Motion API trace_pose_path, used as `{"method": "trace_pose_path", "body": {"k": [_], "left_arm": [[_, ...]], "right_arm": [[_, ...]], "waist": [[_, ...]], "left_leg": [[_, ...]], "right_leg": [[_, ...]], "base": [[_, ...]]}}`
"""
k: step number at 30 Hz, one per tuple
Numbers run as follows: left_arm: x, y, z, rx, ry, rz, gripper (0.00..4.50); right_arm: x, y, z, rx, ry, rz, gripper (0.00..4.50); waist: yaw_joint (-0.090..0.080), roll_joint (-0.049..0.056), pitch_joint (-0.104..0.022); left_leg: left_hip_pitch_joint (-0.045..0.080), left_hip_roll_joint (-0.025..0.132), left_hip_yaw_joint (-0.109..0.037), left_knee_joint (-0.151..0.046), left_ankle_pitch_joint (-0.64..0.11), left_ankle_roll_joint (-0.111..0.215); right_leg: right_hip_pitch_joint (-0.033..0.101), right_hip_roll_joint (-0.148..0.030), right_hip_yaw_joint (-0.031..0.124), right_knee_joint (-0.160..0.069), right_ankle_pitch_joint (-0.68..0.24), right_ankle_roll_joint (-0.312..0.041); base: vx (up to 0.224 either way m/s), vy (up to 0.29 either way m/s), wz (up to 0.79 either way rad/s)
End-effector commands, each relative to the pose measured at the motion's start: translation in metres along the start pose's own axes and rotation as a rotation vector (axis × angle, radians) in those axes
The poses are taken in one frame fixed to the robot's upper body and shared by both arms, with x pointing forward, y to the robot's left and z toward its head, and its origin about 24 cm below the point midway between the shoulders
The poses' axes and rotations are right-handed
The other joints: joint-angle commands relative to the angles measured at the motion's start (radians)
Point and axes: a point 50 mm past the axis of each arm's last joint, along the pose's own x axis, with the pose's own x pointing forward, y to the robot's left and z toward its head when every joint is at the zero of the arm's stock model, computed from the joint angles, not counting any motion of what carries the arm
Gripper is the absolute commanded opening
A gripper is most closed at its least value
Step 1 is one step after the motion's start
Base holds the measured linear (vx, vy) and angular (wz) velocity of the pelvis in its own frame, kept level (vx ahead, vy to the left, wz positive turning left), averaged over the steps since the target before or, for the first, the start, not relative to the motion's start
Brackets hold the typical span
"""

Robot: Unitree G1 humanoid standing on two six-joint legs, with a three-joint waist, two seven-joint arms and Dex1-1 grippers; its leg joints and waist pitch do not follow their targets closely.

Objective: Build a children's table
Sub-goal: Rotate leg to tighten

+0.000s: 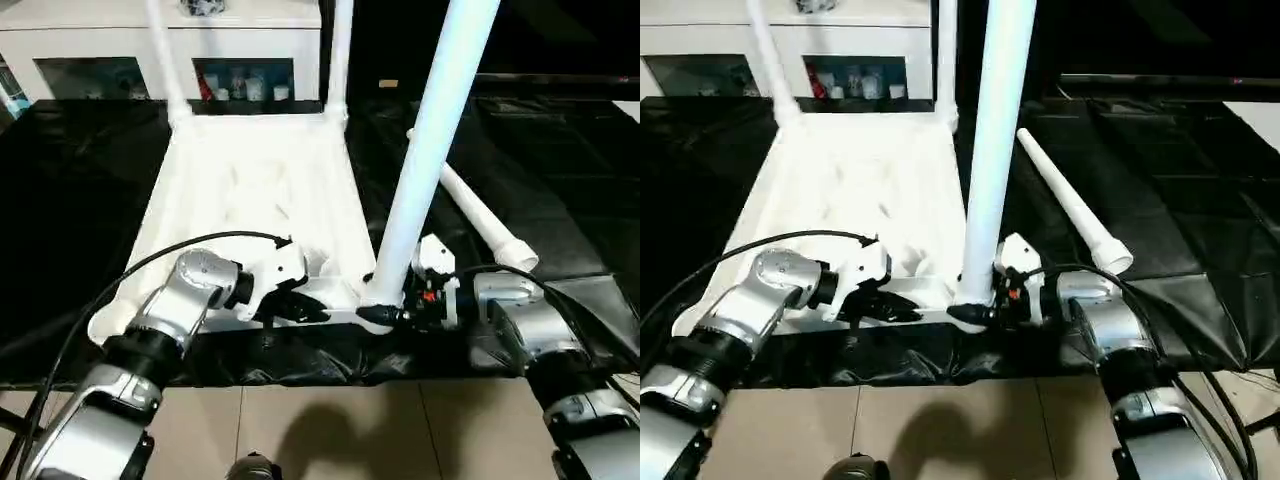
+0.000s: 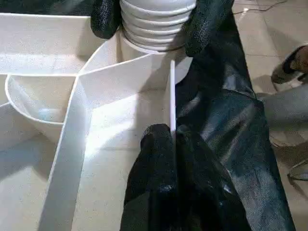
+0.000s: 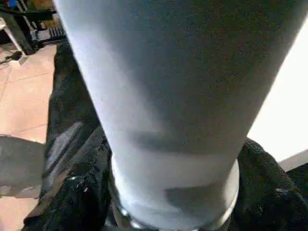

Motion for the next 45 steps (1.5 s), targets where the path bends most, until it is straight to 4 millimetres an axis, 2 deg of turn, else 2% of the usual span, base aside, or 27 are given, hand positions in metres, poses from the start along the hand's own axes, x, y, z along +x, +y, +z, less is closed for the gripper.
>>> {"method": "trace_pose_path", "body": {"k": [1, 4, 6, 7, 8, 10, 11, 12, 13, 14, 15, 17, 18, 19, 20, 21, 22, 23, 26, 30, 36, 40, 41, 43, 45], "left_arm": [[0.004, 0.004, 0.012, 0.047, -0.008, -0.004, 0.00], [0.006, 0.005, 0.012, 0.037, -0.027, 0.016, 0.00], [0.009, 0.009, 0.014, 0.018, -0.042, 0.090, 0.00], [0.009, 0.009, 0.014, 0.017, -0.042, 0.092, 0.00], [0.013, 0.014, 0.017, -0.009, -0.060, 0.174, 0.00], [0.017, 0.016, 0.020, -0.029, -0.080, 0.231, 0.00], [0.019, 0.017, 0.022, -0.041, -0.086, 0.266, 0.00], [0.019, 0.017, 0.022, -0.041, -0.086, 0.266, 0.00], [0.022, 0.018, 0.024, -0.046, -0.090, 0.289, 0.00], [0.026, 0.019, 0.027, -0.058, -0.083, 0.358, 0.00], [0.028, 0.020, 0.029, -0.067, -0.084, 0.391, 0.00], [0.034, 0.018, 0.036, -0.095, -0.113, 0.439, 0.00], [0.034, 0.018, 0.036, -0.095, -0.113, 0.439, 0.00], [0.036, 0.016, 0.038, -0.097, -0.119, 0.439, 0.00], [0.037, 0.015, 0.039, -0.095, -0.121, 0.439, 0.00], [0.040, 0.012, 0.040, -0.082, -0.125, 0.427, 0.00], [0.041, 0.011, 0.040, -0.079, -0.127, 0.418, 0.00], [0.042, 0.009, 0.039, -0.072, -0.126, 0.401, 0.00], [0.042, 0.009, 0.038, -0.068, -0.120, 0.392, 0.00], [0.037, 0.007, 0.036, -0.058, -0.118, 0.357, 0.00], [0.030, 0.002, 0.030, -0.031, -0.106, 0.217, 0.00], [0.025, 0.002, 0.027, -0.029, -0.094, 0.149, 0.00], [0.024, 0.002, 0.026, -0.024, -0.085, 0.135, 0.00], [0.022, 0.002, 0.023, -0.018, -0.067, 0.113, 0.00], [0.019, 0.003, 0.022, -0.015, -0.057, 0.090, 0.00]], "right_arm": [[0.018, 0.016, -0.003, 0.006, 0.013, 0.137, 2.81], [0.021, 0.014, -0.003, 0.024, -0.014, 0.086, 2.80], [0.028, 0.004, -0.003, 0.075, -0.063, -0.084, 2.80], [0.028, 0.004, -0.003, 0.076, -0.064, -0.087, 2.79], [0.034, -0.006, -0.004, 0.135, -0.098, -0.260, 2.79], [0.040, -0.013, -0.006, 0.185, -0.118, -0.386, 2.79], [0.044, -0.015, -0.006, 0.212, -0.123, -0.448, 2.79], [0.044, -0.015, -0.006, 0.212, -0.123, -0.448, 2.79], [0.048, -0.016, -0.007, 0.229, -0.124, -0.496, 2.78], [0.058, -0.018, -0.007, 0.259, -0.119, -0.588, 2.78], [0.062, -0.019, -0.006, 0.274, -0.116, -0.628, 2.78], [0.074, -0.019, -0.002, 0.292, -0.126, -0.672, 2.78], [0.074, -0.019, -0.002, 0.292, -0.126, -0.672, 2.78], [0.077, -0.018, 0.000, 0.279, -0.130, -0.664, 2.78], [0.079, -0.017, 0.001, 0.267, -0.128, -0.662, 3.13], [0.082, -0.016, 0.003, 0.257, -0.132, -0.649, 3.13], [0.082, -0.016, 0.003, 0.263, -0.138, -0.642, 3.48], [0.082, -0.017, 0.005, 0.263, -0.143, -0.633, 3.48], [0.079, -0.019, 0.005, 0.242, -0.139, -0.639, 3.74], [0.068, -0.022, 0.007, 0.197, -0.157, -0.600, 3.74], [0.050, -0.013, 0.004, 0.050, -0.127, -0.325, 3.74], [0.038, -0.003, 0.001, -0.004, -0.071, -0.111, 3.74], [0.035, -0.001, -0.001, -0.004, -0.054, -0.074, 3.74], [0.030, 0.003, -0.004, -0.008, -0.009, 0.004, 3.74], [0.027, 0.006, -0.007, -0.002, 0.020, 0.059, 3.74]], "waist": [[-0.004, -0.007, -0.077], [-0.002, -0.007, -0.077], [-0.005, -0.004, -0.076], [-0.011, -0.006, -0.073], [-0.020, -0.003, -0.070], [-0.030, -0.002, -0.068], [-0.046, -0.004, -0.068], [-0.046, -0.004, -0.068], [-0.052, -0.001, -0.067], [-0.060, 0.001, -0.070], [-0.069, -0.002, -0.068], [-0.070, 0.002, -0.070], [-0.074, -0.001, -0.069], [-0.071, -0.004, -0.071], [-0.072, -0.004, -0.073], [-0.071, -0.007, -0.076], [-0.071, -0.006, -0.076], [-0.072, -0.006, -0.076], [-0.068, -0.005, -0.077], [-0.064, -0.005, -0.079], [-0.050, -0.002, -0.081], [-0.037, -0.003, -0.077], [-0.032, -0.001, -0.075], [-0.028, -0.001, -0.075], [-0.023, -0.001, -0.075]], "left_leg": [[0.025, 0.048, -0.015, -0.071, -0.289, 0.025], [0.024, 0.048, -0.015, -0.071, -0.277, 0.028], [0.023, 0.048, -0.015, -0.072, -0.282, 0.023], [0.021, 0.045, -0.018, -0.075, -0.305, 0.008], [0.030, 0.047, -0.021, -0.077, -0.352, -0.018], [0.027, 0.045, -0.027, -0.081, -0.377, -0.035], [0.028, 0.043, -0.029, -0.081, -0.404, -0.044], [0.028, 0.043, -0.029, -0.081, -0.404, -0.044], [0.027, 0.040, -0.030, -0.081, -0.413, -0.040], [0.028, 0.044, -0.028, -0.081, -0.404, -0.045], [0.024, 0.039, -0.030, -0.081, -0.399, -0.044], [0.026, 0.039, -0.027, -0.077, -0.397, -0.037], [0.023, 0.039, -0.027, -0.078, -0.390, -0.033], [0.026, 0.037, -0.024, -0.076, -0.379, -0.022], [0.022, 0.038, -0.024, -0.075, -0.357, -0.013], [0.021, 0.039, -0.021, -0.074, -0.332, -0.003], [0.020, 0.039, -0.020, -0.073, -0.318, 0.003], [0.018, 0.038, -0.018, -0.072, -0.300, 0.014], [0.019, 0.037, -0.016, -0.070, -0.276, 0.026], [0.020, 0.039, -0.015, -0.069, -0.258, 0.033], [0.018, 0.041, -0.011, -0.063, -0.220, 0.065], [0.021, 0.044, -0.010, -0.064, -0.255, 0.065], [0.027, 0.045, -0.010, -0.067, -0.282, 0.056], [0.026, 0.045, -0.013, -0.068, -0.290, 0.051], [0.029, 0.047, -0.013, -0.070, -0.310, 0.041]], "right_leg": [[0.041, -0.070, 0.051, -0.070, -0.306, -0.195], [0.042, -0.070, 0.051, -0.068, -0.291, -0.198], [0.040, -0.070, 0.051, -0.069, -0.298, -0.199], [0.041, -0.072, 0.048, -0.072, -0.337, -0.192], [0.033, -0.073, 0.049, -0.078, -0.394, -0.182], [0.039, -0.074, 0.046, -0.079, -0.432, -0.171], [0.037, -0.075, 0.045, -0.083, -0.451, -0.160], [0.037, -0.075, 0.045, -0.083, -0.451, -0.160], [0.039, -0.073, 0.043, -0.087, -0.457, -0.154], [0.035, -0.074, 0.048, -0.084, -0.429, -0.161], [0.038, -0.072, 0.045, -0.084, -0.428, -0.165], [0.036, -0.073, 0.046, -0.086, -0.424, -0.164], [0.037, -0.072, 0.046, -0.086, -0.415, -0.166], [0.037, -0.068, 0.045, -0.089, -0.401, -0.164], [0.039, -0.069, 0.047, -0.081, -0.360, -0.176], [0.041, -0.067, 0.048, -0.078, -0.314, -0.187], [0.041, -0.066, 0.049, -0.074, -0.289, -0.195], [0.042, -0.064, 0.049, -0.072, -0.258, -0.203], [0.045, -0.066, 0.049, -0.071, -0.252, -0.208], [0.045, -0.064, 0.048, -0.067, -0.225, -0.215], [0.051, -0.060, 0.046, -0.056, -0.144, -0.241], [0.049, -0.060, 0.046, -0.064, -0.206, -0.234], [0.043, -0.060, 0.048, -0.068, -0.241, -0.230], [0.046, -0.060, 0.047, -0.069, -0.259, -0.224], [0.043, -0.061, 0.048, -0.070, -0.277, -0.219]], "base": [[0.000, 0.000, 0.00], [0.000, 0.000, 0.00], [0.000, 0.000, 0.00], [0.000, 0.000, 0.00], [0.000, 0.000, 0.00], [0.000, 0.000, 0.00], [0.000, 0.000, 0.00], [0.000, 0.000, 0.00], [0.000, 0.000, 0.00], [0.000, 0.000, 0.00], [0.000, 0.000, 0.00], [0.000, 0.000, 0.00], [0.000, 0.000, 0.00], [0.000, 0.000, 0.00], [0.000, 0.000, 0.00], [0.000, 0.000, 0.00], [0.000, 0.000, 0.00], [0.000, 0.000, 0.00], [0.000, 0.000, 0.00], [0.000, 0.000, 0.00], [0.000, 0.000, 0.00], [0.000, 0.000, 0.00], [0.000, 0.000, 0.00], [0.000, 0.000, 0.00], [0.000, 0.000, 0.00]]}}
